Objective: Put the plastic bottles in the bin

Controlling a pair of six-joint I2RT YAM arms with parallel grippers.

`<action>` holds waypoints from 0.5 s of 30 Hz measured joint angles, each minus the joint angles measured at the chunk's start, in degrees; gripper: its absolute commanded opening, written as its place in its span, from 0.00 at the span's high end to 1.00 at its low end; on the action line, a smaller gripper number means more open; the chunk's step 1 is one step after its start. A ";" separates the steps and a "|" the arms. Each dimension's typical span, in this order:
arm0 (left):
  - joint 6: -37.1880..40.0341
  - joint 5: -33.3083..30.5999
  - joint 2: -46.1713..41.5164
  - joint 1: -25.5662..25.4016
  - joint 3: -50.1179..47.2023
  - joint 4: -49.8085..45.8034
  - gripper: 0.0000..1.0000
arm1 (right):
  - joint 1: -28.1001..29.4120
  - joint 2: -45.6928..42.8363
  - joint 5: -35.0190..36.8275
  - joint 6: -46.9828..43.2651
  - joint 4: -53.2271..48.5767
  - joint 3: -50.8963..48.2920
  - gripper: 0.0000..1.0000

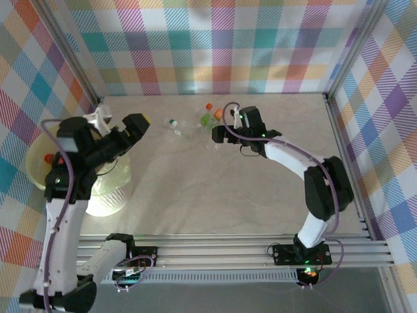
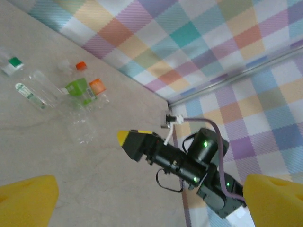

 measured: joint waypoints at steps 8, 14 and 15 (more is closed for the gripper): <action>0.28 -7.74 9.49 -9.90 0.00 1.66 0.00 | -0.35 11.63 -3.89 -10.40 -9.44 12.09 0.00; 0.22 -10.29 11.19 -10.60 0.00 2.29 0.00 | 0.11 17.27 -4.70 -12.04 -14.32 17.22 0.00; 0.22 -10.54 11.28 -10.60 0.00 2.32 0.00 | 0.17 18.47 -4.46 -12.02 -15.08 18.27 0.00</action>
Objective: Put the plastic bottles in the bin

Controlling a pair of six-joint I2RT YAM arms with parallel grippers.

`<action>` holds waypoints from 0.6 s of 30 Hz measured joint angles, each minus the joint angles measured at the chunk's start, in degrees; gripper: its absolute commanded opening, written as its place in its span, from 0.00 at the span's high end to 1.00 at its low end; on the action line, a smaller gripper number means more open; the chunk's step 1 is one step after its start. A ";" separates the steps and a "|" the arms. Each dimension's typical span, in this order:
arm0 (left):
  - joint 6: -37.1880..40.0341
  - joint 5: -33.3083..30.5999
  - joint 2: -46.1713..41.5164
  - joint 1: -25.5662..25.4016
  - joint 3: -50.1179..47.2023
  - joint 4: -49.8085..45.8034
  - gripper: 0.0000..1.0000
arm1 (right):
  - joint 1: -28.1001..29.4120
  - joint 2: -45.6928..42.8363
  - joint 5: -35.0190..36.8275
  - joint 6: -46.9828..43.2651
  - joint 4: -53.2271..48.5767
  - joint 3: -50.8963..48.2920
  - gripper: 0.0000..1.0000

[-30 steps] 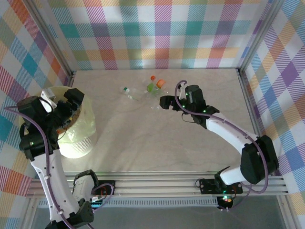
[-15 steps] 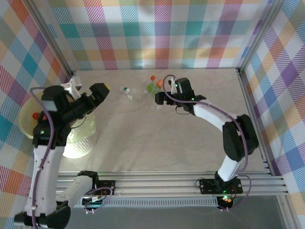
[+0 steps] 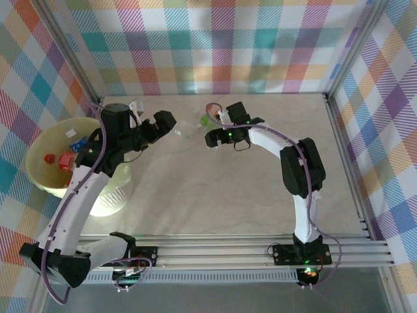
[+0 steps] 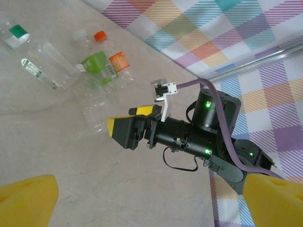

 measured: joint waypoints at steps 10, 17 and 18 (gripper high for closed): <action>0.04 -1.81 0.07 0.00 0.00 -0.20 0.00 | 1.77 7.80 2.38 0.37 -3.15 6.80 0.03; 0.04 -2.38 0.17 0.00 -0.07 -0.92 0.00 | 2.32 10.05 2.34 2.51 -4.04 8.55 0.16; 0.04 -2.38 0.22 0.00 -0.11 -1.16 0.00 | 2.49 10.16 2.36 2.78 -4.17 8.57 0.21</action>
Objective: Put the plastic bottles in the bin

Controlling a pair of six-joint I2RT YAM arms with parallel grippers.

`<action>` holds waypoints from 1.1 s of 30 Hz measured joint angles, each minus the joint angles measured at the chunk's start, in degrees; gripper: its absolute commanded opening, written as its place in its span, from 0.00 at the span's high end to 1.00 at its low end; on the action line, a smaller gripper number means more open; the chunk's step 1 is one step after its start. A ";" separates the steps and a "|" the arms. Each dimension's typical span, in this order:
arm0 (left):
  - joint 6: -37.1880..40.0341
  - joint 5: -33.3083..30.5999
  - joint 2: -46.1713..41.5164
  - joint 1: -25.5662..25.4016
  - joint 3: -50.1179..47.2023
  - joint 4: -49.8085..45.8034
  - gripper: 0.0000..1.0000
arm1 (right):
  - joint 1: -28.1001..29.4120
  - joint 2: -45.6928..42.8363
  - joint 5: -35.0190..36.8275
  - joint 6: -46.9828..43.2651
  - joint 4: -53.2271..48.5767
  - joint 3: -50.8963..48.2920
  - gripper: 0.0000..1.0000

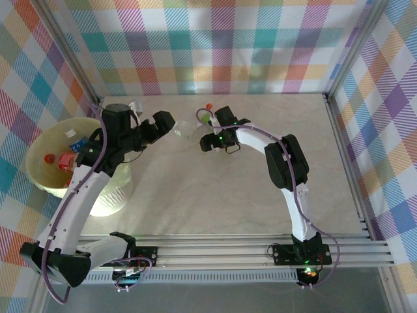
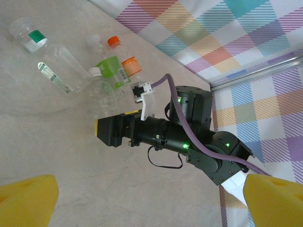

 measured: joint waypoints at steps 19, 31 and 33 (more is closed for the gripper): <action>0.15 4.66 2.78 -0.85 -2.86 3.67 0.00 | 0.09 -26.58 -2.62 6.62 10.16 -26.40 0.42; 0.15 6.14 10.08 -8.26 -2.82 11.76 0.00 | 0.46 -46.25 -13.25 12.11 26.47 -43.04 0.42; 0.15 6.43 11.34 -9.29 -2.78 13.53 0.00 | 0.92 -47.04 -15.39 12.37 28.65 -43.04 0.42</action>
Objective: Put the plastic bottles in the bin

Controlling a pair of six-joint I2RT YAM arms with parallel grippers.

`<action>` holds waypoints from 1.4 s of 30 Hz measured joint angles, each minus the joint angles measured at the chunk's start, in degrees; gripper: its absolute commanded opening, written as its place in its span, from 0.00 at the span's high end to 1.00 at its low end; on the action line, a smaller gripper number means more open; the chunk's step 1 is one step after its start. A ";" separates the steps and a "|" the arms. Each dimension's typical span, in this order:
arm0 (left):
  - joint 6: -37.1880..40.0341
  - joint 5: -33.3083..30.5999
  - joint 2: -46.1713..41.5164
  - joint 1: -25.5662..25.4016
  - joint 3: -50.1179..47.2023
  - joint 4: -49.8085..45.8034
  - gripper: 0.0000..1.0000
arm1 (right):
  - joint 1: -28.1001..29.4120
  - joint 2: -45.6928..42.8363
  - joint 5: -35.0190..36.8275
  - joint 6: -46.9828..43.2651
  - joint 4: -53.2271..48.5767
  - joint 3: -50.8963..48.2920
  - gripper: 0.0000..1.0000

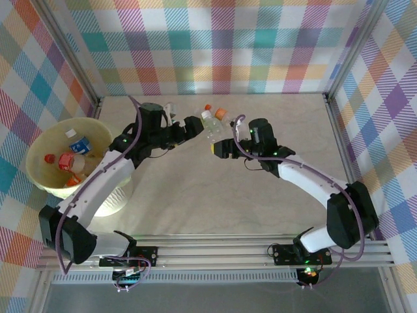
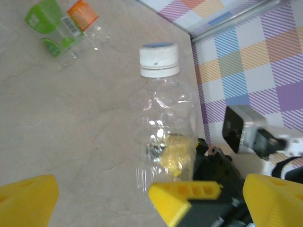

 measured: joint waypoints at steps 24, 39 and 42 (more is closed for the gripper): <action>0.70 2.56 3.08 -3.58 0.37 11.43 0.46 | 1.77 -0.70 -13.44 6.34 12.81 0.00 0.32; 6.03 -9.55 -2.78 -3.85 3.54 -0.70 0.48 | 1.86 -3.93 -8.79 0.83 5.46 1.09 0.00; 9.03 -15.47 -5.66 -3.85 7.37 -7.21 0.48 | 1.90 -7.48 -4.04 -2.60 2.62 1.09 0.00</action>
